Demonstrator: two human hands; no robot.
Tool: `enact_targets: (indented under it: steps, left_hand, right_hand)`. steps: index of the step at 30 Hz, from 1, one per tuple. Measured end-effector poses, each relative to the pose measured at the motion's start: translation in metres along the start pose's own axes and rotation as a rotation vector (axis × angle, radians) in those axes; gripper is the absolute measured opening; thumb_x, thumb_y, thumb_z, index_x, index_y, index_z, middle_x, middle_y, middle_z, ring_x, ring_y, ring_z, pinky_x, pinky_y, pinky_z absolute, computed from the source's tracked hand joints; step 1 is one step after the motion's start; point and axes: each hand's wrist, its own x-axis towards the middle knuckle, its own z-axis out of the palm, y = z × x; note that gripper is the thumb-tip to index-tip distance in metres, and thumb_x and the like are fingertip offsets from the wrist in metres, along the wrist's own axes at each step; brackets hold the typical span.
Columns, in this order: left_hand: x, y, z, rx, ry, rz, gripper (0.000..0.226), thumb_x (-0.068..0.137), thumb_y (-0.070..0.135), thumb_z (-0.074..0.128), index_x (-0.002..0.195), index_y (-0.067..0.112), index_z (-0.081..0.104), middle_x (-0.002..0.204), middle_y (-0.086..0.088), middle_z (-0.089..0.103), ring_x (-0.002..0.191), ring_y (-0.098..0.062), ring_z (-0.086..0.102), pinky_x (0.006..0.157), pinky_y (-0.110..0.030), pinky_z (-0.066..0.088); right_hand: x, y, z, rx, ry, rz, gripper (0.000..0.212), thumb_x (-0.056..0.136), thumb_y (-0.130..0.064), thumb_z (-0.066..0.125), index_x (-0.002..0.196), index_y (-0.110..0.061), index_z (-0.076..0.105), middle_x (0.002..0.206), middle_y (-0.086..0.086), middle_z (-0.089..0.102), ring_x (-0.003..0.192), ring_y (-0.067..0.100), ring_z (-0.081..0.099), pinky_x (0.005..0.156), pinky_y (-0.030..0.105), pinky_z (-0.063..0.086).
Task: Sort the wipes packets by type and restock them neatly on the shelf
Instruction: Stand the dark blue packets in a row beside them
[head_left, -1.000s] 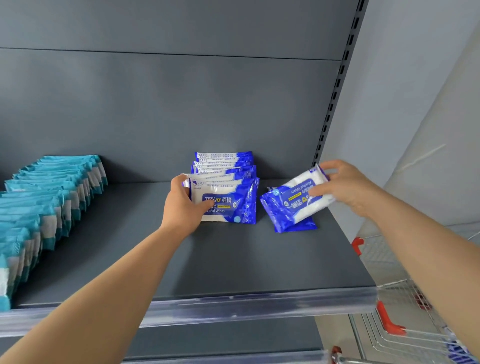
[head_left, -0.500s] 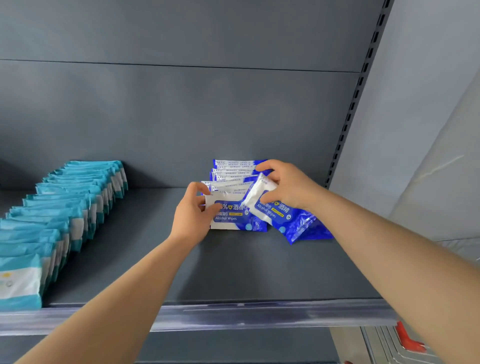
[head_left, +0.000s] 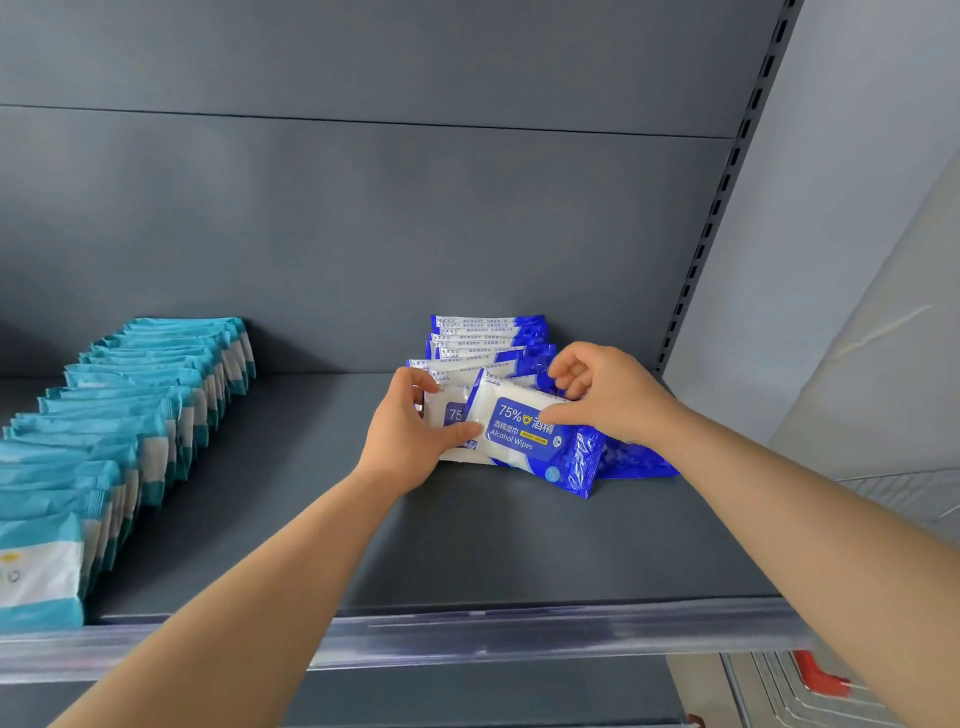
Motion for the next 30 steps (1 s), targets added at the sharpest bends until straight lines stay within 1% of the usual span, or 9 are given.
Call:
enact_targets:
  steps: [4, 8, 11, 13, 15, 19, 23, 27, 30]
  left_hand:
    - [0.000, -0.001, 0.000, -0.025, -0.045, -0.008, 0.056, 0.069, 0.025, 0.085, 0.104, 0.023, 0.042, 0.103, 0.008, 0.058, 0.079, -0.011, 0.062, 0.067, -0.028, 0.055]
    - [-0.001, 0.004, 0.002, 0.051, -0.051, 0.011, 0.067, 0.062, 0.030, 0.090, 0.107, 0.022, 0.041, 0.100, 0.013, 0.051, 0.080, -0.005, 0.055, 0.061, -0.020, 0.045]
    - [-0.002, 0.005, 0.003, 0.049, -0.032, 0.010, 0.069, 0.066, 0.027, 0.087, 0.113, 0.026, 0.037, 0.104, 0.011, 0.051, 0.084, 0.001, 0.053, 0.062, -0.017, 0.043]
    - [-0.004, 0.005, 0.003, 0.027, -0.013, 0.014, 0.074, 0.068, 0.025, 0.086, 0.120, 0.029, 0.034, 0.109, 0.009, 0.053, 0.086, 0.002, 0.054, 0.064, -0.017, 0.044]
    - [-0.006, 0.007, 0.004, 0.011, 0.000, 0.011, 0.080, 0.070, 0.022, 0.085, 0.129, 0.028, 0.032, 0.107, 0.011, 0.052, 0.083, 0.006, 0.053, 0.062, -0.010, 0.040]
    - [-0.007, 0.007, 0.005, 0.027, 0.017, -0.010, 0.065, 0.074, 0.021, 0.082, 0.124, 0.022, 0.040, 0.105, 0.012, 0.054, 0.077, 0.009, 0.051, 0.058, -0.008, 0.038]
    - [-0.006, 0.004, 0.006, 0.019, 0.025, -0.030, 0.055, 0.076, 0.023, 0.081, 0.112, 0.024, 0.039, 0.105, 0.009, 0.057, 0.080, 0.004, 0.056, 0.061, -0.017, 0.046]
    - [-0.007, 0.005, 0.007, -0.013, 0.033, -0.053, 0.057, 0.076, 0.023, 0.081, 0.116, 0.024, 0.039, 0.106, 0.007, 0.057, 0.087, -0.010, 0.062, 0.064, -0.023, 0.050]
    - [-0.008, 0.006, 0.008, -0.031, 0.021, -0.036, 0.058, 0.077, 0.023, 0.080, 0.120, 0.024, 0.041, 0.107, 0.007, 0.057, 0.086, -0.009, 0.063, 0.061, -0.020, 0.050]
  right_hand:
    - [-0.008, 0.007, -0.004, -0.043, -0.041, 0.078, 0.022, 0.066, -0.022, 0.085, 0.078, -0.025, 0.067, 0.081, -0.001, 0.069, 0.066, 0.008, 0.059, 0.068, 0.025, 0.050]
    - [-0.008, 0.002, -0.001, 0.088, -0.008, 0.029, 0.022, 0.082, -0.012, 0.072, 0.103, -0.014, 0.071, 0.096, -0.002, 0.070, 0.084, 0.005, 0.064, 0.071, 0.011, 0.047]
    - [-0.004, 0.024, -0.015, -0.084, 0.119, 0.209, 0.037, 0.085, -0.021, 0.066, 0.120, -0.010, 0.062, 0.116, 0.005, 0.065, 0.104, 0.018, 0.062, 0.085, 0.027, 0.048]
    - [-0.007, 0.043, -0.023, -0.225, 0.069, 0.396, 0.045, 0.077, -0.031, 0.074, 0.112, -0.007, 0.060, 0.111, 0.009, 0.065, 0.099, 0.026, 0.062, 0.085, 0.036, 0.049]
    - [-0.012, 0.052, -0.022, -0.185, 0.001, 0.486, 0.046, 0.067, -0.031, 0.082, 0.100, -0.008, 0.061, 0.099, 0.008, 0.067, 0.087, 0.024, 0.063, 0.076, 0.036, 0.051]
    - [-0.014, 0.056, -0.023, -0.010, -0.016, 0.515, 0.035, 0.070, -0.014, 0.080, 0.100, -0.003, 0.064, 0.099, 0.014, 0.068, 0.081, 0.025, 0.062, 0.070, 0.030, 0.047]
    - [-0.025, 0.059, -0.050, 0.137, 0.011, 0.517, 0.017, 0.078, 0.000, 0.067, 0.093, -0.007, 0.064, 0.099, 0.017, 0.068, 0.076, 0.025, 0.060, 0.065, 0.029, 0.043]
    - [-0.046, 0.046, -0.069, 0.445, -0.031, 0.390, 0.023, 0.081, 0.001, 0.068, 0.098, -0.014, 0.066, 0.097, 0.006, 0.073, 0.085, 0.024, 0.069, 0.078, 0.034, 0.052]
    - [-0.048, 0.030, -0.059, 0.388, -0.122, 0.305, 0.028, 0.077, 0.004, 0.071, 0.097, -0.015, 0.067, 0.089, 0.001, 0.075, 0.076, 0.015, 0.071, 0.073, 0.026, 0.057]
